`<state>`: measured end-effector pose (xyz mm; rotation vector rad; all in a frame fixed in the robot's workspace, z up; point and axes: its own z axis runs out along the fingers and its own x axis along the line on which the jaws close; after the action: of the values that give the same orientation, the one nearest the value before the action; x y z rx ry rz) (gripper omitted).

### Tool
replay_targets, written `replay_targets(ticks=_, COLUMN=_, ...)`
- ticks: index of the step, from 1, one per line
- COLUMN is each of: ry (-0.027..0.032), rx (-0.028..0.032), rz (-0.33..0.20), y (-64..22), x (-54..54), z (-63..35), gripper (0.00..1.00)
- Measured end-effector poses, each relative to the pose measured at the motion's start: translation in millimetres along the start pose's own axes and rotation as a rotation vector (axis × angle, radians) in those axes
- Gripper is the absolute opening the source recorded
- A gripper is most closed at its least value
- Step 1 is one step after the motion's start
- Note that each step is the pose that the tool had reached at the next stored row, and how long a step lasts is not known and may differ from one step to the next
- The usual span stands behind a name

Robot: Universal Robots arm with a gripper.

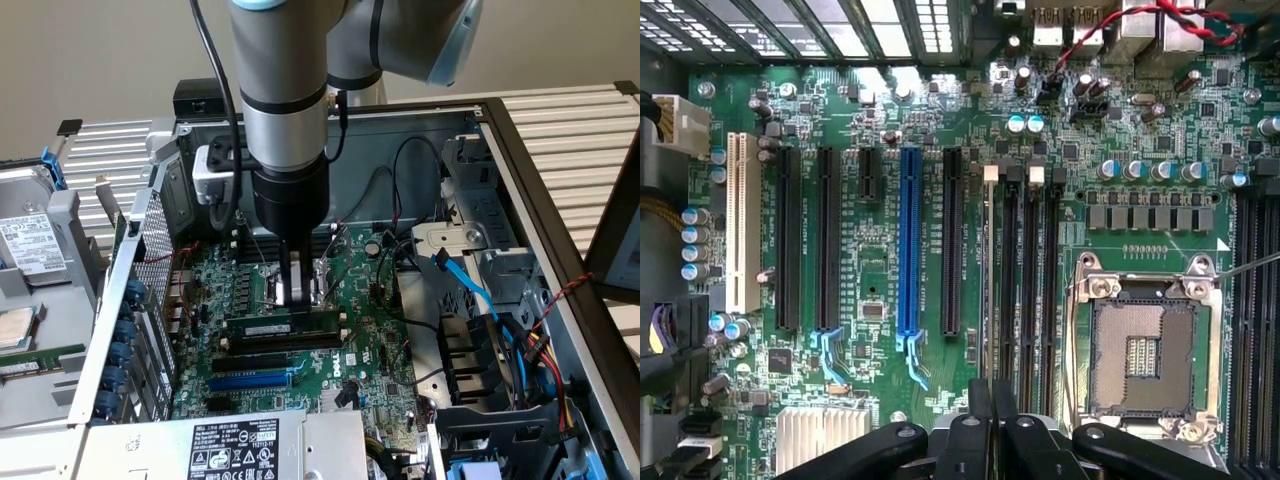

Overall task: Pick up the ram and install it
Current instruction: 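Insert the ram into the slot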

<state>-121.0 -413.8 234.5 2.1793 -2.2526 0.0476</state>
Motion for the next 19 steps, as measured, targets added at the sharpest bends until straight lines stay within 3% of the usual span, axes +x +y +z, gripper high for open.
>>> replay_targets(ticks=11, ry=0.0004, rx=0.0001, rz=0.014, y=-0.5, x=-0.1, z=1.6, gripper=0.13)
replay_targets(ticks=16, ry=0.0002, rx=0.0062, rz=0.014, y=-0.4, x=-0.1, z=2.1, gripper=0.13)
replay_targets(ticks=19, ry=0.0001, rx=0.0068, rz=0.015, y=-0.4, x=-0.1, z=2.4, gripper=0.13)
